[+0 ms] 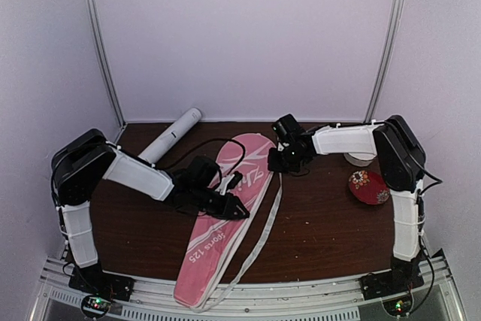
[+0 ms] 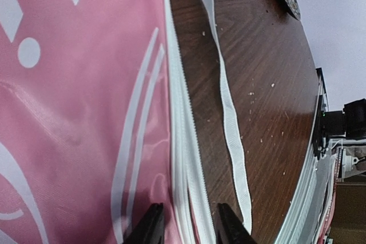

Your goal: Pack up the badminton gear

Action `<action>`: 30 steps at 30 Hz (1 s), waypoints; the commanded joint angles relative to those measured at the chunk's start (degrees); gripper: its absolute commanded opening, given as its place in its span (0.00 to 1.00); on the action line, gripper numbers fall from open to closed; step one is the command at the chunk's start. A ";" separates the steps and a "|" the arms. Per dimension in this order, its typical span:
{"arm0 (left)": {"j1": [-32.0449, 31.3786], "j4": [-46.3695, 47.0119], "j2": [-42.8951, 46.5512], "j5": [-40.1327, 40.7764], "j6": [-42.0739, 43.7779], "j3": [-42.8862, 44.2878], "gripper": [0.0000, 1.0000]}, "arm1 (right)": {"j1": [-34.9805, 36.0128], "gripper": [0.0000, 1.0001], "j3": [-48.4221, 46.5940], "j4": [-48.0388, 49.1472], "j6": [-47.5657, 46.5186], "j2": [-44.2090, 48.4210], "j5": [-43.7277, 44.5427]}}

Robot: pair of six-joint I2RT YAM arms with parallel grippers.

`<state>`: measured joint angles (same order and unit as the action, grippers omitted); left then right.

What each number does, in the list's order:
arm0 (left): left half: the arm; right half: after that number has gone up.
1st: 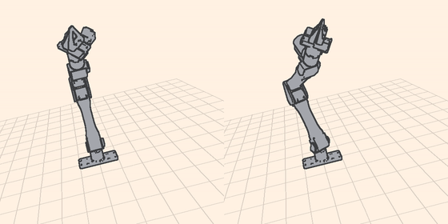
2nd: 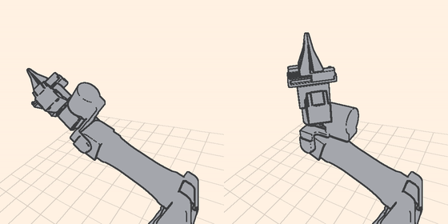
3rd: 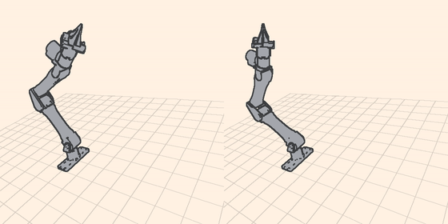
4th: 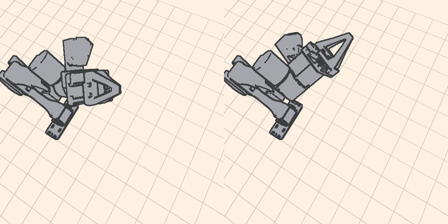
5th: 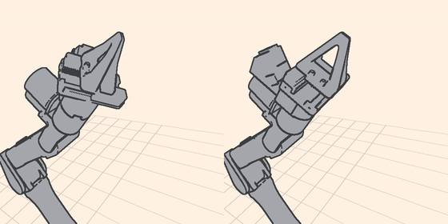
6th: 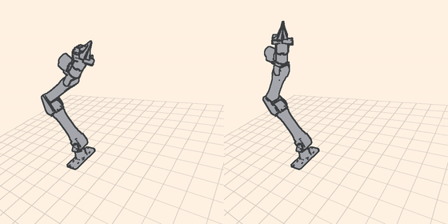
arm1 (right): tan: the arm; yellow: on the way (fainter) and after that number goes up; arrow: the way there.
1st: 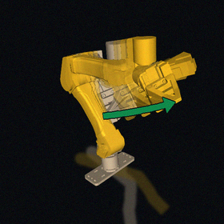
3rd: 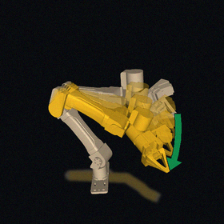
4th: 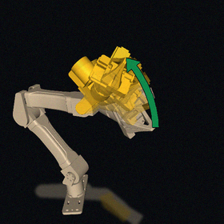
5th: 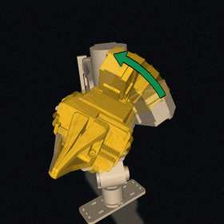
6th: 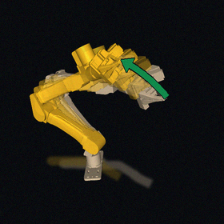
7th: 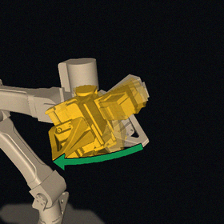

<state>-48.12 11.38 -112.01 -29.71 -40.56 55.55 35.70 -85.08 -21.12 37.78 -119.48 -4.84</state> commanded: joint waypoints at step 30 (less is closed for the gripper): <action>-5.92 -22.87 16.54 21.84 -10.74 -13.33 0.40 | 0.64 0.00 0.37 2.62 0.20 -1.16 -4.04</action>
<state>-53.63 -15.40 -90.28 -7.99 -44.51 43.72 34.54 -89.54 -19.68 34.94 -123.87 -7.70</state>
